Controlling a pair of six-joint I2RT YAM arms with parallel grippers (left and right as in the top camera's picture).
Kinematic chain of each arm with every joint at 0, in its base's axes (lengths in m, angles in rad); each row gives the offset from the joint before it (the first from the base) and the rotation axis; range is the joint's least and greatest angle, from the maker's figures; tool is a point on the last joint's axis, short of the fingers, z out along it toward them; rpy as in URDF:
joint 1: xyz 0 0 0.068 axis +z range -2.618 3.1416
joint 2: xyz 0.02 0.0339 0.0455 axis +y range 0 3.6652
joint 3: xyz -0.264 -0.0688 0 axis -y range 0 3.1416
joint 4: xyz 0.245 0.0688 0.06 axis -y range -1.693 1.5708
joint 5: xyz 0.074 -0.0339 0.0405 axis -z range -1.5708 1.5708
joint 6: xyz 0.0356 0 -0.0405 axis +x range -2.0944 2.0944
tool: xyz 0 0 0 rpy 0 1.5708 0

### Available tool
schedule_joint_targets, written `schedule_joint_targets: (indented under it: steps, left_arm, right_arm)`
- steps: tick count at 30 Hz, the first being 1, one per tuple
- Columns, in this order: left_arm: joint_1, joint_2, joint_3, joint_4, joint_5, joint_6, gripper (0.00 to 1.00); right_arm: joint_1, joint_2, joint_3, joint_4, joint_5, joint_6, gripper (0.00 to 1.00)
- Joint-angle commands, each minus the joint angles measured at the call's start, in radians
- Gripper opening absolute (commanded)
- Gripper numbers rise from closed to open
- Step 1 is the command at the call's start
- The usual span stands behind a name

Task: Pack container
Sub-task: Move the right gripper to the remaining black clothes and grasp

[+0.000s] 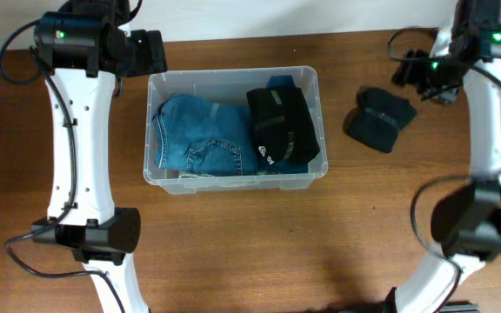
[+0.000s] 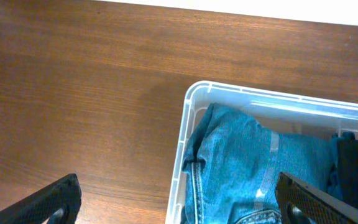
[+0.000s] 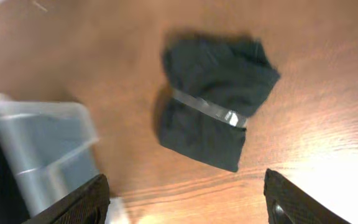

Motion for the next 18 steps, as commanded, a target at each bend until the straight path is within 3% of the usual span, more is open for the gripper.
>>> schedule_joint_targets:
  steps: [1, 9, 10, 11, 12, 18]
  left_arm:
    - [0.008, 0.010, -0.007, 0.012, 0.009, 0.016, 0.99]
    - [0.008, 0.011, -0.007, 0.014, 0.006, 0.016, 0.99]
    - [0.008, 0.011, -0.007, 0.016, 0.006, 0.016, 0.99]
    - [0.008, 0.011, -0.007, 0.020, 0.006, 0.016, 0.99]
    - [0.008, 0.011, -0.007, 0.023, 0.007, 0.016, 1.00]
    - [0.008, 0.011, -0.007, 0.033, 0.007, 0.016, 0.99]
  right_arm:
    - [0.000, 0.116, -0.018, -0.003, -0.039, -0.032, 0.72]
    - [-0.003, 0.282, -0.018, 0.005, -0.035, -0.030, 0.66]
    - [-0.003, 0.289, -0.018, 0.005, -0.032, -0.029, 0.56]
    - [0.000, 0.292, -0.025, 0.005, -0.023, -0.027, 0.31]
    - [0.002, 0.292, -0.032, 0.006, -0.011, -0.026, 0.27]
    - [0.010, 0.292, -0.124, 0.031, 0.029, -0.019, 0.33]
